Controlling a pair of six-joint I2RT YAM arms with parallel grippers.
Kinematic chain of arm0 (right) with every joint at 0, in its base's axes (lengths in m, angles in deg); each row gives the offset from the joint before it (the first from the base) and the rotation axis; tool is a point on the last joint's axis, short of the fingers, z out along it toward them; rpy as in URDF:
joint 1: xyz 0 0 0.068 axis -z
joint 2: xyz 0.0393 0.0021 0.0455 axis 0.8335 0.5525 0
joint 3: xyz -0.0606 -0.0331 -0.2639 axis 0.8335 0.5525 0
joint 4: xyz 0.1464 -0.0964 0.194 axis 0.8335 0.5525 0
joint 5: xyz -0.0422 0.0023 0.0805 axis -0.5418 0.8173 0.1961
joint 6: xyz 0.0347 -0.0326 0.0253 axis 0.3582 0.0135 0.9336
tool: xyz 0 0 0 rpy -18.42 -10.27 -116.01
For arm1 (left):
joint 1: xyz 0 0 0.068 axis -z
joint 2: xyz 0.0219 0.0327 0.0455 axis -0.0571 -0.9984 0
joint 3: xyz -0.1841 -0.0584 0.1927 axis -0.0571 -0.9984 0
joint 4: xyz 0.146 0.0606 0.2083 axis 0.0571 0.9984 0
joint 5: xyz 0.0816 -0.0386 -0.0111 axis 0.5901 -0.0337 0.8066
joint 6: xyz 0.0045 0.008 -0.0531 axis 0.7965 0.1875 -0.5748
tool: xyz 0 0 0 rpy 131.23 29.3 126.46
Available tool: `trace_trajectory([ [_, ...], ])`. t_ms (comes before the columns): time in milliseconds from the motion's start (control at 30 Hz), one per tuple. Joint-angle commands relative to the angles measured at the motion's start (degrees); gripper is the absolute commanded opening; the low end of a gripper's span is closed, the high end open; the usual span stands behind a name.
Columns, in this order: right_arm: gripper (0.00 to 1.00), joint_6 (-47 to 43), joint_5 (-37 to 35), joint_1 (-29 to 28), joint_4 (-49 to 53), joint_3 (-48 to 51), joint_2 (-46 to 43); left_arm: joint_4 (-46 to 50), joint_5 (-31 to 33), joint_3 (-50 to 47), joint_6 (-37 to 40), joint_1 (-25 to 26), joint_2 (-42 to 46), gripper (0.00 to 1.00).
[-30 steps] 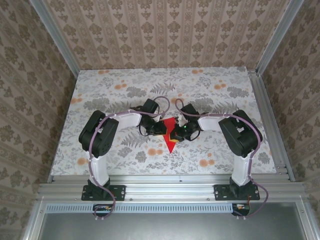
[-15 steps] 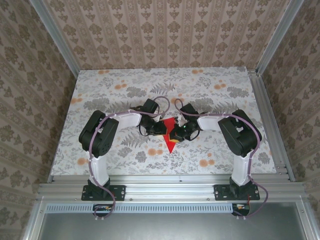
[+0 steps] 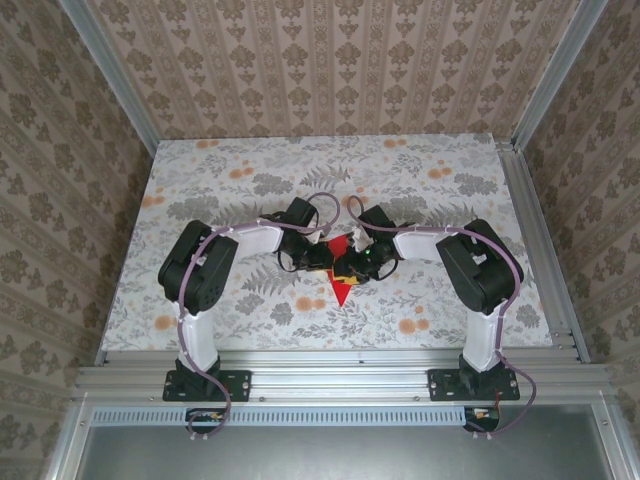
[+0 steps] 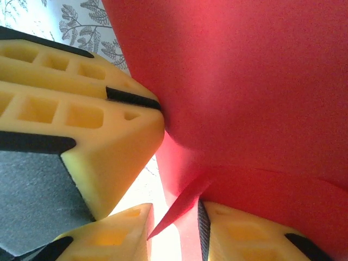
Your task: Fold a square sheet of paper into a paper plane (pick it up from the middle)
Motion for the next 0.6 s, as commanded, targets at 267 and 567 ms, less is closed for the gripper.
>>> trace_trajectory([
  [267,0.43,-0.3,-1.6,-0.4,-0.7,1.5,0.8,0.2,-1.4,0.1,0.6,0.2,-0.7,0.17],
  [567,0.39,-0.3,-1.0,-0.4,-1.8,2.4,0.2,0.6,-1.6,-0.3,0.1,-0.5,3.2,0.2],
])
